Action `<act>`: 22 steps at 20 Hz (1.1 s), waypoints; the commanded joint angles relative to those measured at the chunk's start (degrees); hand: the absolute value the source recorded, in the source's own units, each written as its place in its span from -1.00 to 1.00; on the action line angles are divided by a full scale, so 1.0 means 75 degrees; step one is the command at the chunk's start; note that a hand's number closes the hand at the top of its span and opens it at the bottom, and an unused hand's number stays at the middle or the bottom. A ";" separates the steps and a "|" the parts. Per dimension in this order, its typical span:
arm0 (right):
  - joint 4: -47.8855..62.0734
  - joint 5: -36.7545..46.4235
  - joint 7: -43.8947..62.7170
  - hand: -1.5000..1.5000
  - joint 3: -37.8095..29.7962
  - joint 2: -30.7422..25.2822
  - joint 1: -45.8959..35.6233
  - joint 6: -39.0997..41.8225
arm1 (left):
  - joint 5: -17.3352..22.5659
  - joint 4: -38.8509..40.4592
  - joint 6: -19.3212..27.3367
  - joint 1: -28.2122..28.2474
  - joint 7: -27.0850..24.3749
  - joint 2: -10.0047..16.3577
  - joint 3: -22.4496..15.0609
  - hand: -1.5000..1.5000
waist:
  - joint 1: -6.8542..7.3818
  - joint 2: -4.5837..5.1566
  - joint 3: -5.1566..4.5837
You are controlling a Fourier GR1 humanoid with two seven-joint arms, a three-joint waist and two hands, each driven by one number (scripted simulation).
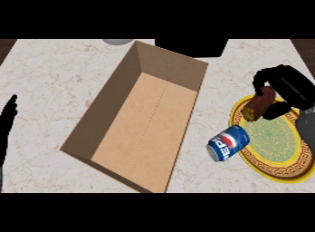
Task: Pick the sweet potato from the plate and place it in the cardboard box
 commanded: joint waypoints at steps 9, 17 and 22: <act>-0.4336 -0.1251 0.1873 1.00 0.0185 0.0674 0.0233 0.2241 | -0.0247 -0.0105 0.0038 -0.0113 0.0072 -0.0233 -0.0008 0.00 | 0.0120 0.0053 0.0013; -0.4608 -0.1451 0.4692 1.00 0.0819 0.2802 -0.1122 0.2625 | -0.0145 -0.0097 -0.0360 -0.0304 0.0184 -0.0031 0.0149 0.00 | 0.0267 0.0067 0.0012; -0.3688 -0.1664 0.5280 1.00 0.0499 0.3482 -0.1753 0.2689 | -0.0239 -0.0353 -0.0304 -0.0392 0.0403 -0.0301 0.0075 0.00 | 0.0250 0.0085 0.0019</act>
